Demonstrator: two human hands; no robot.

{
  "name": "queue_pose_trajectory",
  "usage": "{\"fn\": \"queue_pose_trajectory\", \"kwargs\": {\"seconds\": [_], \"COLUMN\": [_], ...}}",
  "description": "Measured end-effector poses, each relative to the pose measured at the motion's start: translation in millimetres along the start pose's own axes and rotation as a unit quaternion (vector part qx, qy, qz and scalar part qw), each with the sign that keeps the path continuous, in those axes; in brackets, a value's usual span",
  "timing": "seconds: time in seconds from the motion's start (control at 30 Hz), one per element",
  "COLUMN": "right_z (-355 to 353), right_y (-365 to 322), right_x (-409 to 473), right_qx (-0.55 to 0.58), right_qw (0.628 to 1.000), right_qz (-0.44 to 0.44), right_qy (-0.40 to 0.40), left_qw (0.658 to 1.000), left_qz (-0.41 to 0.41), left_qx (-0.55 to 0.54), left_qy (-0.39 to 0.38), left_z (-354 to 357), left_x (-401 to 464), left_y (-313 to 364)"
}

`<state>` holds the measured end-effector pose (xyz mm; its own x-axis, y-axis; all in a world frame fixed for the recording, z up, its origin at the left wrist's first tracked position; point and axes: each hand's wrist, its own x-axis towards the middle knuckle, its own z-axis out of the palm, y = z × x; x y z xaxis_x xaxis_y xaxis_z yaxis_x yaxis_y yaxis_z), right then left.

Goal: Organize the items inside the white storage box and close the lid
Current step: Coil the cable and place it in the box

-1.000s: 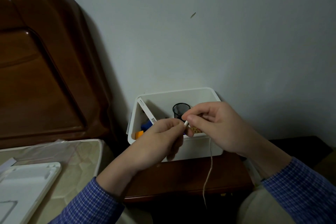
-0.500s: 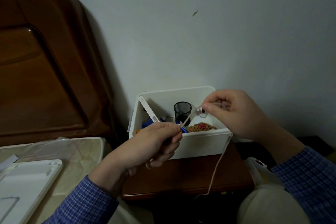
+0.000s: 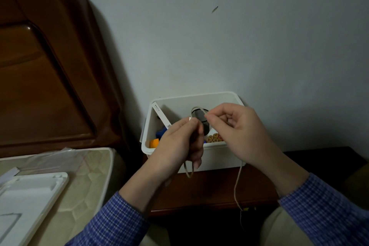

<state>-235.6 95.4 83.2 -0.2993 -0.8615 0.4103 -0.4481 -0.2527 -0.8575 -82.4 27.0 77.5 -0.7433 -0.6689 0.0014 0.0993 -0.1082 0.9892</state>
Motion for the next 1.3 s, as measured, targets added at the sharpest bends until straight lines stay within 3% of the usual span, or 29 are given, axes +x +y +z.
{"fn": "queue_pose_trajectory", "kwargs": {"seconds": [0.1, 0.23, 0.33, 0.47, 0.6, 0.73, 0.77, 0.83, 0.9, 0.97, 1.1, 1.2, 1.3], "right_z": [6.0, 20.2, 28.2, 32.0, 31.1, 33.5, 34.3, 35.2, 35.5, 35.5, 30.1, 22.3, 14.2], "right_y": [3.8, 3.1, 4.8, 7.0, 9.6, 9.7, 10.1, 11.8, 16.1, 20.7, 28.3, 32.3, 38.5], "right_x": [-9.3, -20.9, -24.9, -24.3, -24.1, -28.0, -29.4, -35.3, -46.4, -60.5, -77.1, -84.2, -88.8], "right_qx": [-0.043, -0.093, -0.138, -0.112, -0.059, -0.058, -0.042, -0.034, -0.031, 0.002, 0.027, -0.011, -0.070], "right_qw": [0.999, 0.995, 0.989, 0.993, 0.996, 0.996, 0.997, 0.998, 0.998, 0.998, 0.981, 0.973, 0.967], "right_qz": [-0.007, -0.044, -0.048, -0.003, 0.062, 0.063, 0.062, 0.055, 0.053, 0.068, 0.140, 0.122, 0.118], "right_qy": [-0.006, -0.003, 0.024, 0.029, 0.021, 0.019, 0.015, 0.011, 0.005, -0.016, -0.133, -0.197, -0.215], "left_qw": [0.997, 0.984, 0.980, 0.973, 0.974, 0.962, 0.959, 0.945, 0.906, 0.875, 0.868, 0.881, 0.914], "left_qz": [-0.006, 0.028, 0.051, 0.047, 0.045, 0.087, 0.075, 0.045, 0.028, 0.017, 0.005, 0.004, -0.045], "left_qx": [-0.028, 0.013, -0.075, -0.140, -0.116, 0.026, 0.000, -0.150, -0.311, -0.388, -0.401, -0.361, -0.314], "left_qy": [0.078, 0.178, 0.180, 0.179, 0.191, 0.257, 0.273, 0.286, 0.285, 0.290, 0.294, 0.307, 0.252], "left_z": [1.8, 9.1, 19.6, 27.8, 37.2, 37.8, 36.6, 30.7, 17.5, -0.7, -17.8, -22.1, -33.8], "left_x": [3.8, 7.0, 6.6, 6.9, 6.8, 5.1, 5.4, 9.7, 15.1, 18.0, 17.0, 18.9, 17.5], "left_y": [-7.1, -20.8, -21.5, -21.6, -25.1, -31.8, -29.3, -18.5, -6.2, 3.7, 16.1, 23.0, 29.0]}}
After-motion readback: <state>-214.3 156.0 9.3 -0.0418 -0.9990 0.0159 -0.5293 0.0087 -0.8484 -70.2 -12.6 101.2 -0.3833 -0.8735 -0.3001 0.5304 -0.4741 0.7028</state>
